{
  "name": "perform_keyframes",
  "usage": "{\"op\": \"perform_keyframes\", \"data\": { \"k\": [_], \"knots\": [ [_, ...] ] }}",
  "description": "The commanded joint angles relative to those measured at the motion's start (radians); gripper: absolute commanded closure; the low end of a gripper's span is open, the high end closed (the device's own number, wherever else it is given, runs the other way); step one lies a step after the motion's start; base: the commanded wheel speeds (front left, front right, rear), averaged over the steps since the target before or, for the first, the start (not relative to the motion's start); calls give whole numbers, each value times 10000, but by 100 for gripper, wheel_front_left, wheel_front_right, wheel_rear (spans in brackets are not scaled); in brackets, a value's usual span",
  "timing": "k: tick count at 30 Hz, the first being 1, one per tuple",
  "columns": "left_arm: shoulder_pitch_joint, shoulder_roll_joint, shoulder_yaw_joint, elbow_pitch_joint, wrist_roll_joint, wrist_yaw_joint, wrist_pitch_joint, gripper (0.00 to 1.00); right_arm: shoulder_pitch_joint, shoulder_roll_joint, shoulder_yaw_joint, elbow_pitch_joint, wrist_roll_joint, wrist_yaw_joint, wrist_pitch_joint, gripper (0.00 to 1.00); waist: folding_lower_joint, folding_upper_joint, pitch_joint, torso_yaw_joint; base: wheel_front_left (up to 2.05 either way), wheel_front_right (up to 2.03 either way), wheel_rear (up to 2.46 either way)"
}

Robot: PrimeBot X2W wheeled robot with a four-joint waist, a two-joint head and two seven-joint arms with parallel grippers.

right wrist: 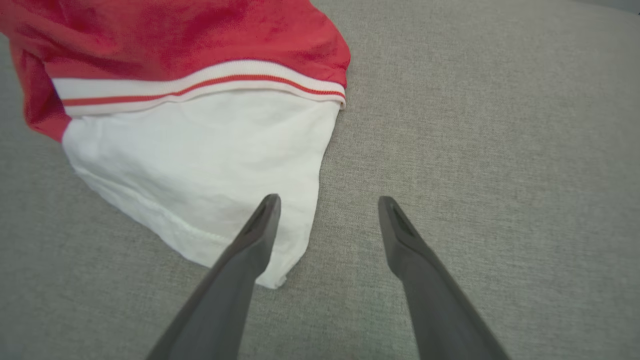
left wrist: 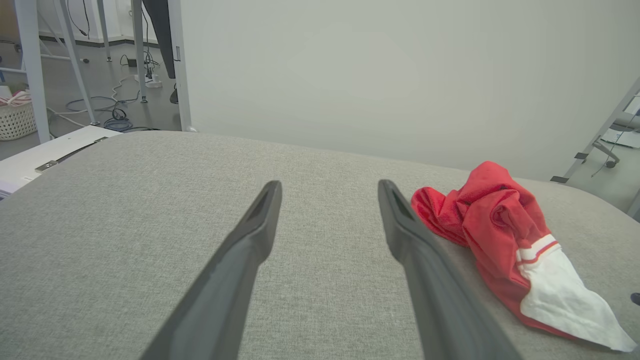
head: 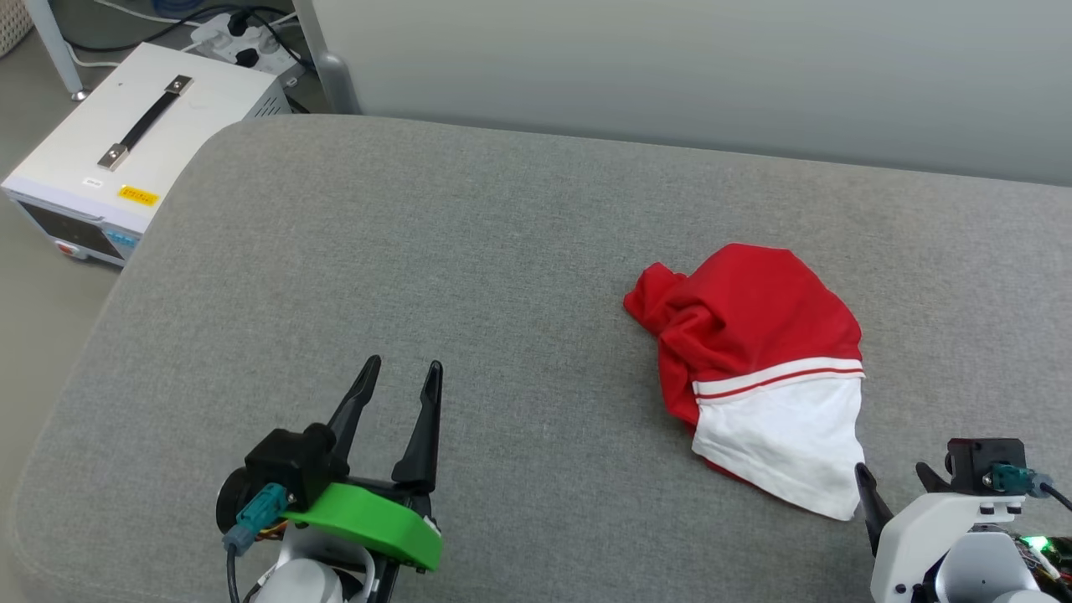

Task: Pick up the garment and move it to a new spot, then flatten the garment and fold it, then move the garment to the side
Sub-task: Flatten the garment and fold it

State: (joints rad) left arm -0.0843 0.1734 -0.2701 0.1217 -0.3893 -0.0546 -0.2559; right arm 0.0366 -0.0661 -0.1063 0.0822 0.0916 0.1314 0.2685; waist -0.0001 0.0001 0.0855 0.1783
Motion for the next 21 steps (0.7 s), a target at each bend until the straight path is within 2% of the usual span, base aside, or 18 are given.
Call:
{"op": "perform_keyframes", "data": {
  "k": [1, 6, 14, 15, 16, 17, 21],
  "knots": [
    [-76, -112, 87, 55, 164, -111, -58, 0, -213, 49, -115, -139, 34, -7, 597, 0, 1, -1, 202, 147, 0, 0, 0],
    [-242, -302, 244, 210, 398, -309, -58, 0, -263, 102, -201, -254, -128, -7, 2459, 0, 1, -1, 532, 367, 0, 0, 0],
    [-489, -501, 552, 333, 626, -515, -59, 0, -373, 125, 199, 205, -164, -7, 3310, 0, 1, -1, 943, 580, 0, 0, 0],
    [-504, -516, 581, 350, 646, -533, -59, 0, -369, 126, 244, 299, -138, -7, 3371, 52, 1, -1, 958, 583, 0, 0, 0],
    [-518, -534, 617, 370, 670, -555, -59, 0, -372, 114, 307, 385, -115, -7, 3398, 92, 1, -1, 968, 581, 0, 0, 0],
    [-527, -549, 647, 387, 689, -570, -59, 0, -376, 95, 333, 430, -97, -7, 3370, 100, 1, -1, 963, 573, 0, 0, 0],
    [-481, -609, 765, 537, 770, -620, -59, 0, -286, -122, 321, 492, -32, -7, 3254, 100, 1, -1, 764, 439, 0, 0, 0]
  ]
}}
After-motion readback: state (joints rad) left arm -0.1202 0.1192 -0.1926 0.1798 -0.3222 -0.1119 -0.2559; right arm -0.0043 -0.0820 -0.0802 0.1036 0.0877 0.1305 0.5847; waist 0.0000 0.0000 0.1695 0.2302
